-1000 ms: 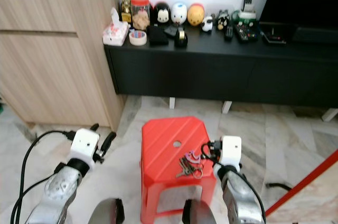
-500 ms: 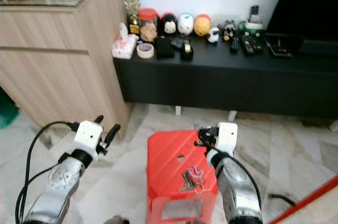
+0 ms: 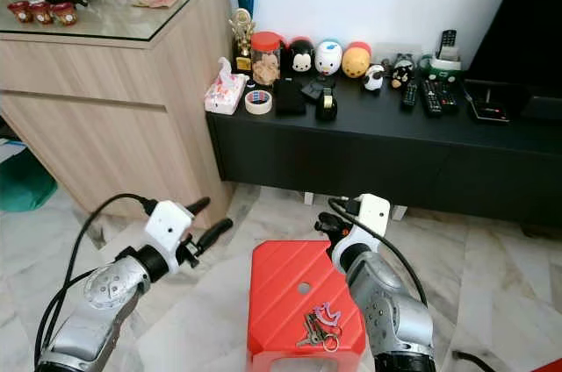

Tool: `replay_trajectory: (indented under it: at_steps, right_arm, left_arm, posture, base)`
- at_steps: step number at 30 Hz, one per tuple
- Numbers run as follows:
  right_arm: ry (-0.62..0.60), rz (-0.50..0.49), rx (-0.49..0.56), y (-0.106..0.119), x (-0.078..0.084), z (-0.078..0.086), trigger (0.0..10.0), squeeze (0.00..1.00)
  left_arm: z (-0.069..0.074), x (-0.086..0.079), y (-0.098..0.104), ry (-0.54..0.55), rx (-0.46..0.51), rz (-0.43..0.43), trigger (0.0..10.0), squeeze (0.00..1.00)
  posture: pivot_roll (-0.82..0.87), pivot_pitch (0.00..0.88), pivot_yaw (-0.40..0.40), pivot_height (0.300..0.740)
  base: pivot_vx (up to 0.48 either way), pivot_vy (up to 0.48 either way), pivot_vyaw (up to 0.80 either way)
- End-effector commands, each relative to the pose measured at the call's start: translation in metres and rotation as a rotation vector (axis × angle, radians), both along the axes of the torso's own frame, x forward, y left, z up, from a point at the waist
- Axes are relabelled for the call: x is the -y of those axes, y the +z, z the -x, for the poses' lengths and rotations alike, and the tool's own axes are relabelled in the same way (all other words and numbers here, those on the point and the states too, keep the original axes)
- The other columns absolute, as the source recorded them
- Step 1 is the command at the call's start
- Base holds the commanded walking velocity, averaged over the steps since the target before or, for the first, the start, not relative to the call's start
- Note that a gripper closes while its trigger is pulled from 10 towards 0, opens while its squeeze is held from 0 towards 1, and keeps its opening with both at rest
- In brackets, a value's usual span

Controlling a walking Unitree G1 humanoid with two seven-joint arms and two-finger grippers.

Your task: Hang keys on a hook

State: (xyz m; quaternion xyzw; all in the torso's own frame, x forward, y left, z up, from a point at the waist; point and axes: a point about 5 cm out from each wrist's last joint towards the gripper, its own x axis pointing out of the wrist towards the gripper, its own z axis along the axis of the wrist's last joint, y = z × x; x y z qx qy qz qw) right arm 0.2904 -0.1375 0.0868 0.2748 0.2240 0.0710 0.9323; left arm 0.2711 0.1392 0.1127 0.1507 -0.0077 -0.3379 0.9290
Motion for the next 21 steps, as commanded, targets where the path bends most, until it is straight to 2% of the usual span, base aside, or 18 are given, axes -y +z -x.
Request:
replay_trajectory:
  at_steps: [1,3,7,13,15,17,20,21]
  right_arm:
    - [-0.001,-0.041,0.040,0.017,-0.003,-0.004,10.0,0.00]
    - [0.003,-0.118,0.044,0.029,-0.010,-0.005,10.0,0.00]
    - [0.002,-0.267,0.026,0.038,-0.020,-0.005,10.0,0.00]
    - [0.093,-0.196,0.006,0.040,-0.026,0.002,10.0,0.00]
    - [0.219,-0.130,0.004,0.044,-0.034,0.008,10.0,0.00]
    - [0.253,-0.101,0.012,0.045,-0.035,0.009,10.0,0.00]
    - [0.246,-0.067,0.021,0.043,-0.031,0.008,10.0,0.00]
    - [0.210,-0.045,0.028,0.039,-0.023,0.005,10.0,0.00]
  left_arm:
    - [0.003,0.005,0.004,-0.055,-0.015,0.001,10.0,0.00]
    - [0.005,0.010,0.005,-0.114,-0.049,-0.012,10.0,0.00]
    - [0.004,0.014,0.004,-0.155,-0.077,-0.009,10.0,0.00]
    - [0.003,0.021,0.008,-0.226,-0.102,-0.031,10.0,0.00]
    - [0.003,0.025,0.013,-0.289,-0.099,-0.061,10.0,0.00]
    - [0.002,0.025,0.014,-0.290,-0.098,-0.064,10.0,0.00]
    - [0.002,0.024,0.014,-0.275,-0.100,-0.059,10.0,0.00]
    - [0.000,0.021,0.011,-0.243,-0.098,-0.051,10.0,0.00]
  posture:
    - [0.03,0.000,-0.031,0.740]
    - [0.03,0.000,-0.031,0.740]
    - [0.03,0.000,-0.033,0.740]
    - [0.02,0.000,-0.035,0.740]
    - [0.02,0.000,-0.037,0.740]
    - [0.02,0.000,-0.038,0.740]
    - [0.02,0.000,-0.038,0.740]
    - [0.02,0.000,-0.038,0.740]
  base:
    - [0.000,0.000,0.00]
    - [0.000,0.000,0.00]
    - [0.000,0.000,0.00]
    - [0.000,0.000,0.00]
    - [0.000,0.000,0.00]
    - [0.000,0.000,0.00]
    - [0.000,0.000,0.00]
    - [0.000,0.000,0.00]
